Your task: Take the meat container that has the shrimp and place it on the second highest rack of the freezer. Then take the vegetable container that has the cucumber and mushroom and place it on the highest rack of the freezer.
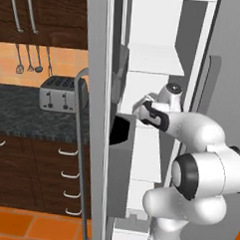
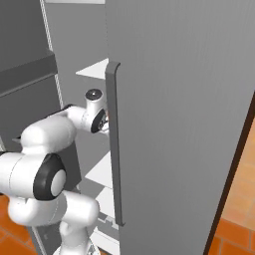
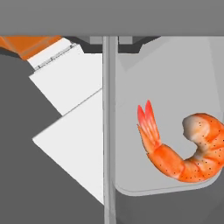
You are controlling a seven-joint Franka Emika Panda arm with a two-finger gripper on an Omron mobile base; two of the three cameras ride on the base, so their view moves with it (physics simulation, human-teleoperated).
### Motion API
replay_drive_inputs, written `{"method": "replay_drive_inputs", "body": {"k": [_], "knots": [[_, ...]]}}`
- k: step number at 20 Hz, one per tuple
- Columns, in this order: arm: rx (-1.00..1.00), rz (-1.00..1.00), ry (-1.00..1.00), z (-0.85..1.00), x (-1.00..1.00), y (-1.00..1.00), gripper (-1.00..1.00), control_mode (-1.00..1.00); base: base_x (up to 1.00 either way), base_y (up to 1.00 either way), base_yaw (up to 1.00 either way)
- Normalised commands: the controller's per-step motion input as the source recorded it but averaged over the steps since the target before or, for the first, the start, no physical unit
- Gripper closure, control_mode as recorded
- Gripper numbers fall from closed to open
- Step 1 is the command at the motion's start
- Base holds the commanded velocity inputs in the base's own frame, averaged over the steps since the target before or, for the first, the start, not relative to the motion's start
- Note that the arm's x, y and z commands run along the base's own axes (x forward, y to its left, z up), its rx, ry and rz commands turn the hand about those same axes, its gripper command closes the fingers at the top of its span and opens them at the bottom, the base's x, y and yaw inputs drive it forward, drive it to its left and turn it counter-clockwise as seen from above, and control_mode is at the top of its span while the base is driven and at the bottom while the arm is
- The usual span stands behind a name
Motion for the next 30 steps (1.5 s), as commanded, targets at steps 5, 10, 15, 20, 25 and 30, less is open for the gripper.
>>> {"method": "replay_drive_inputs", "body": {"k": [5,10,15,20,25,30], "knots": [[0.00,0.00,0.00,-0.41,0.29,0.00,1.00,-1.00,0.00,0.00,0.00],[0.00,0.00,0.00,-0.21,0.44,0.00,1.00,-1.00,0.00,0.00,0.00],[0.00,0.00,0.00,-0.01,0.59,0.00,1.00,-1.00,0.00,0.00,0.00],[0.00,-0.03,0.00,-0.01,0.58,0.00,1.00,-1.00,0.00,0.00,0.00],[0.00,-0.01,0.00,-0.25,0.32,0.00,1.00,-1.00,0.00,0.00,0.00],[0.00,0.00,0.00,-0.15,0.39,0.00,1.00,-1.00,0.00,0.00,0.00]]}}
